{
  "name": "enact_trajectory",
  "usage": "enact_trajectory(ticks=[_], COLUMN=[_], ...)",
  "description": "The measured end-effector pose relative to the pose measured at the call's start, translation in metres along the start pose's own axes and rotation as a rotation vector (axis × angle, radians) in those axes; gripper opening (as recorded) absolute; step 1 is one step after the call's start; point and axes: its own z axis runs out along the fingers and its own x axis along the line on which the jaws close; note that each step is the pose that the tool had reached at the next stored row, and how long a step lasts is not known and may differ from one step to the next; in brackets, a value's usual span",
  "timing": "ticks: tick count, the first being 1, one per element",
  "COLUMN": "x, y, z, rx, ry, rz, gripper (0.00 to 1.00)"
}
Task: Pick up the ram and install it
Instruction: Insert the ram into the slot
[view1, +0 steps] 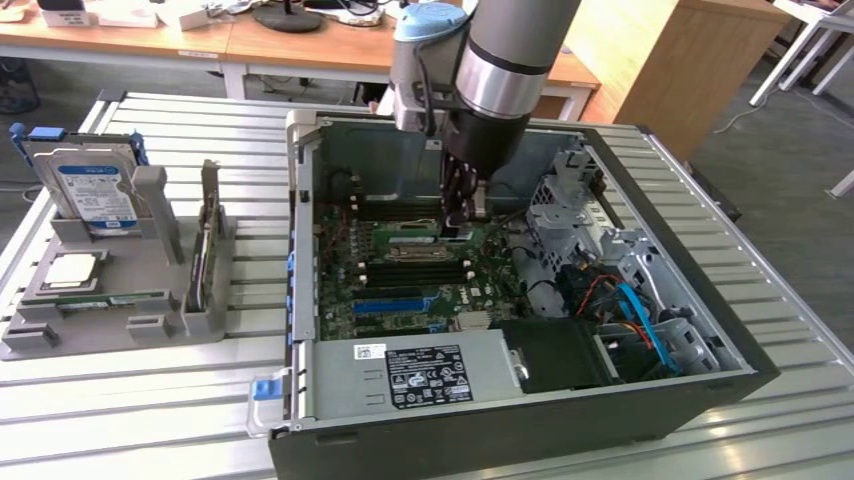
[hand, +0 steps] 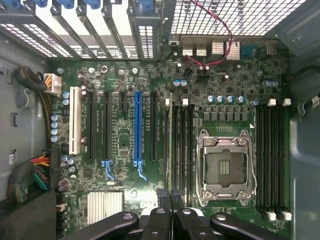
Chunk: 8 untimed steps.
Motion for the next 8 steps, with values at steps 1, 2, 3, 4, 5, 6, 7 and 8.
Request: enact_trajectory(ticks=[1,2,3,4,5,6,7,8], x=[0.0000,0.0000,0.0000,0.0001,0.0001,0.0001,0.0001,0.0001], y=[0.0000,-0.0001,-0.0001,-0.0001,-0.0002,-0.0002,-0.0002,-0.0002], z=[0.0009,0.0017,0.0025,0.0034,0.0042,0.0051,0.0059,0.0067], rx=[0.0000,0.0000,0.0000,0.0000,0.0000,0.0001,0.0000,0.0000], ry=[0.0000,0.0000,0.0000,0.0000,0.0000,-0.0001,0.0000,0.0000], rz=[0.000,0.000,0.000,0.000,0.000,0.000,0.000,0.000], gripper=[0.12,0.12,0.12,0.12,0.12,0.12,0.12,0.12])
